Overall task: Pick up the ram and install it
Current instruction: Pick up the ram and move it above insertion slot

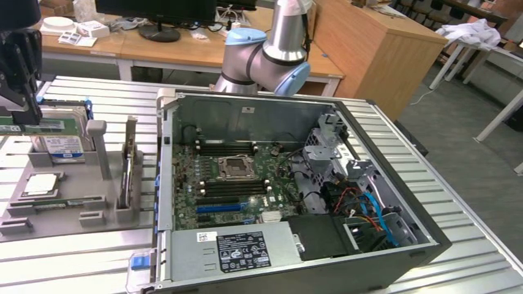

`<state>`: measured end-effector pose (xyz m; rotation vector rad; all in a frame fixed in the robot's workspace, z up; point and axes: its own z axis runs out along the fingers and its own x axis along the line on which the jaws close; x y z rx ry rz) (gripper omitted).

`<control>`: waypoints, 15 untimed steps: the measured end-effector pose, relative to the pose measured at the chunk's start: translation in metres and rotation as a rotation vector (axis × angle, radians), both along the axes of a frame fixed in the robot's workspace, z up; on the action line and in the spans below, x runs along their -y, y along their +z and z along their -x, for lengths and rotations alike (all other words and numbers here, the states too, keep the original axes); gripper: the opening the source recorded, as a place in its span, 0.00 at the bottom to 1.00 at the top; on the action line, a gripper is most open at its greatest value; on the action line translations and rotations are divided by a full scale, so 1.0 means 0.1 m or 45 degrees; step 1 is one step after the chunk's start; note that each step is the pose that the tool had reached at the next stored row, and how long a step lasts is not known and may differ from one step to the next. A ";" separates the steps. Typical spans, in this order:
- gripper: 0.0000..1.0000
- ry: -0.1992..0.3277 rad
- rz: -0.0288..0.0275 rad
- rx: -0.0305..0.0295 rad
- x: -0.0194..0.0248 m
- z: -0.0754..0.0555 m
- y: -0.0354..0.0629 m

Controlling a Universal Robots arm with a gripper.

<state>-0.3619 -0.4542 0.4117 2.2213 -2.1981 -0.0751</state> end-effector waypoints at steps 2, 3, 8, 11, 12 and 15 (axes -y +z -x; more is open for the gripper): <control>0.12 0.000 0.0000 0.0000 0.000 0.00 0.000; 0.12 0.000 0.0002 -0.0003 0.001 -0.01 0.001; 0.12 0.000 0.0000 0.0000 0.000 -0.06 0.000; 0.12 0.000 0.0000 0.0000 0.000 -0.12 0.000; 0.12 0.000 0.0000 0.0000 0.000 -0.14 0.000; 0.12 0.000 0.0000 0.0000 0.000 -0.20 0.000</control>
